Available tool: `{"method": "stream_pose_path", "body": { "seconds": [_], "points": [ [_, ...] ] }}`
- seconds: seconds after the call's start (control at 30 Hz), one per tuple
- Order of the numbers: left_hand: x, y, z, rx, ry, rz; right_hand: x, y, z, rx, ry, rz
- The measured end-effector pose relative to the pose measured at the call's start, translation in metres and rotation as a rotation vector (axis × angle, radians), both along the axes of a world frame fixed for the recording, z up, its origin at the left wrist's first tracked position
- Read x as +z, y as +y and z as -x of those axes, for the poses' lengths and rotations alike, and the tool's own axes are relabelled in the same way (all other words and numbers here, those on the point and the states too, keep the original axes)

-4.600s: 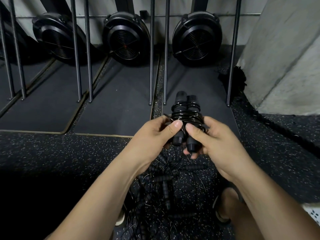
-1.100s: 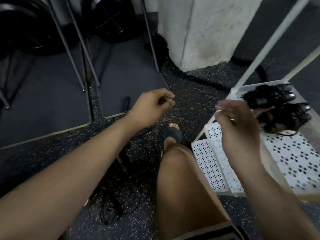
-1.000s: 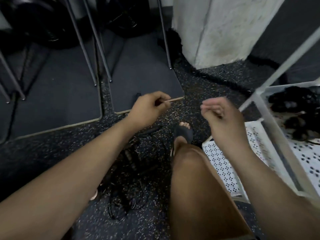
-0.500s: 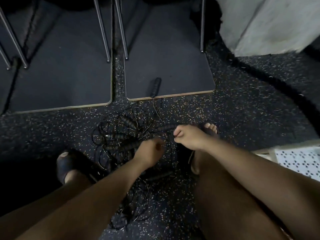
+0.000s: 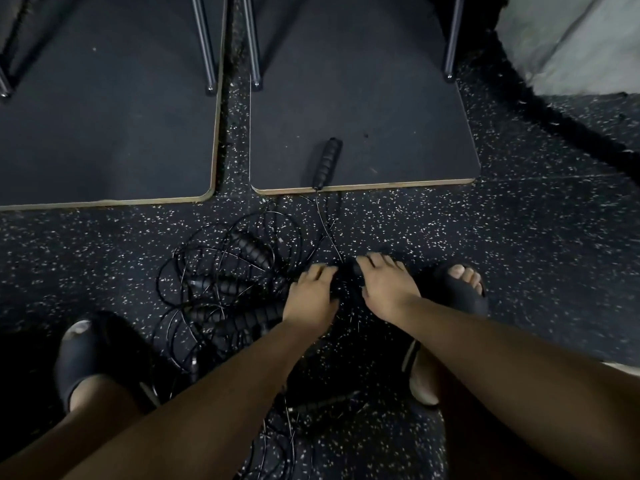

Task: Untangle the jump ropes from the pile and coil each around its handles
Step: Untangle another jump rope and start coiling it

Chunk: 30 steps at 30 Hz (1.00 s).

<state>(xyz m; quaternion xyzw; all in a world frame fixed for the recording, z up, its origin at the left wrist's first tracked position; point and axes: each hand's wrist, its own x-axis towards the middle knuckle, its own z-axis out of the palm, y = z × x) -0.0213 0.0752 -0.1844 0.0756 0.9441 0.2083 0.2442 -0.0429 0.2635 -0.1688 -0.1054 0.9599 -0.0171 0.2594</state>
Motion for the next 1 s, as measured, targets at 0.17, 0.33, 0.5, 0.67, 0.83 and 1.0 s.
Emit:
{"method": "stream_pose_path", "body": {
  "seconds": [0.17,0.33,0.5,0.67,0.83,1.0],
  "points": [
    [-0.022,0.001,0.01,0.019,0.003,0.033,-0.026,0.005,0.011,0.094,0.027,-0.11],
    [-0.023,-0.012,0.025,0.063,0.007,0.053,-0.01,0.011,0.015,0.057,-0.007,0.065],
    [0.014,-0.039,0.031,0.174,-0.076,-0.074,0.067,0.017,0.015,-0.033,0.114,0.205],
    [0.081,-0.073,0.02,0.221,-0.118,-0.141,0.165,0.008,-0.001,-0.131,0.198,0.326],
    [0.149,-0.107,0.003,0.294,-0.189,-0.132,0.277,-0.019,-0.016,-0.215,0.291,0.516],
    [0.232,-0.128,-0.016,0.353,-0.043,-0.23,0.385,-0.044,-0.031,-0.368,0.315,0.734]
  ]
}}
